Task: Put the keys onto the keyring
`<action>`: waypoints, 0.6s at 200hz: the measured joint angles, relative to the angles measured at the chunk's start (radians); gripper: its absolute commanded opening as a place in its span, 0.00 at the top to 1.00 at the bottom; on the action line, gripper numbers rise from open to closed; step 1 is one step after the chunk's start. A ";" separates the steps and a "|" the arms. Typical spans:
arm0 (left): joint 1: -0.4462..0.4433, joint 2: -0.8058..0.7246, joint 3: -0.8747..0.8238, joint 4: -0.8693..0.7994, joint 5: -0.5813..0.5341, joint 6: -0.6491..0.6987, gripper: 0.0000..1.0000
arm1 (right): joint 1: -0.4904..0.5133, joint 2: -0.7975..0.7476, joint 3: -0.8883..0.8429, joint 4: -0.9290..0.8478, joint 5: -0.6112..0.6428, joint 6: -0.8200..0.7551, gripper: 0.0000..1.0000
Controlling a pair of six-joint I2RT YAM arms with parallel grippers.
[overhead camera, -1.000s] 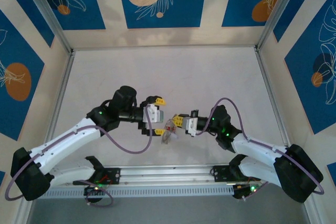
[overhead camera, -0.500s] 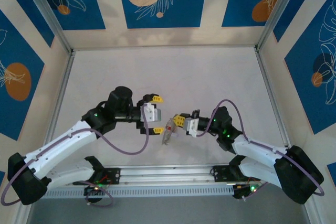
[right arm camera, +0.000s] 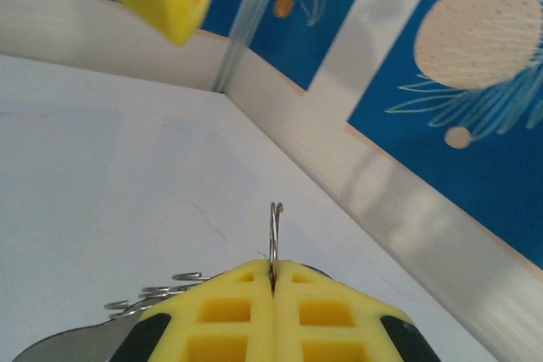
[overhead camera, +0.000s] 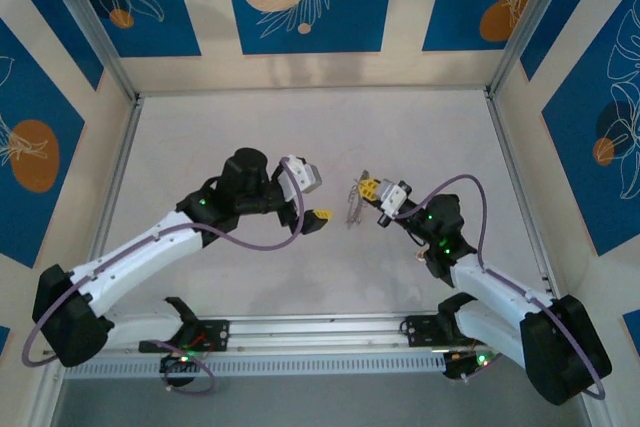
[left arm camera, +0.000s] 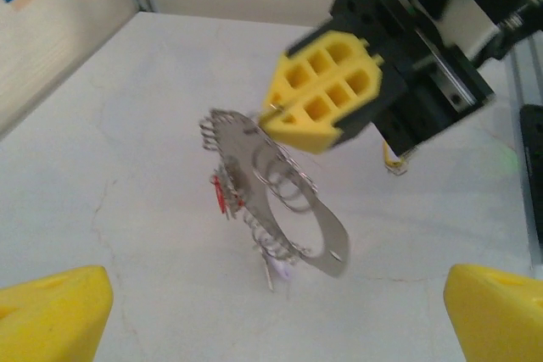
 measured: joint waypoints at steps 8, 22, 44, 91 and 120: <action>-0.008 0.013 -0.004 0.017 0.008 0.018 0.00 | -0.021 0.006 0.004 0.003 0.003 0.022 1.00; -0.028 0.044 -0.017 0.064 0.018 0.047 0.01 | -0.055 0.022 0.016 0.006 0.012 0.068 1.00; -0.070 0.133 -0.023 0.128 0.015 0.076 0.05 | -0.115 0.048 0.033 0.014 0.036 0.150 1.00; -0.200 0.326 0.003 0.200 -0.027 0.129 0.19 | -0.262 0.063 0.080 0.012 0.090 0.291 1.00; -0.270 0.484 0.102 0.231 -0.029 0.132 0.22 | -0.346 0.066 0.115 -0.006 0.126 0.360 1.00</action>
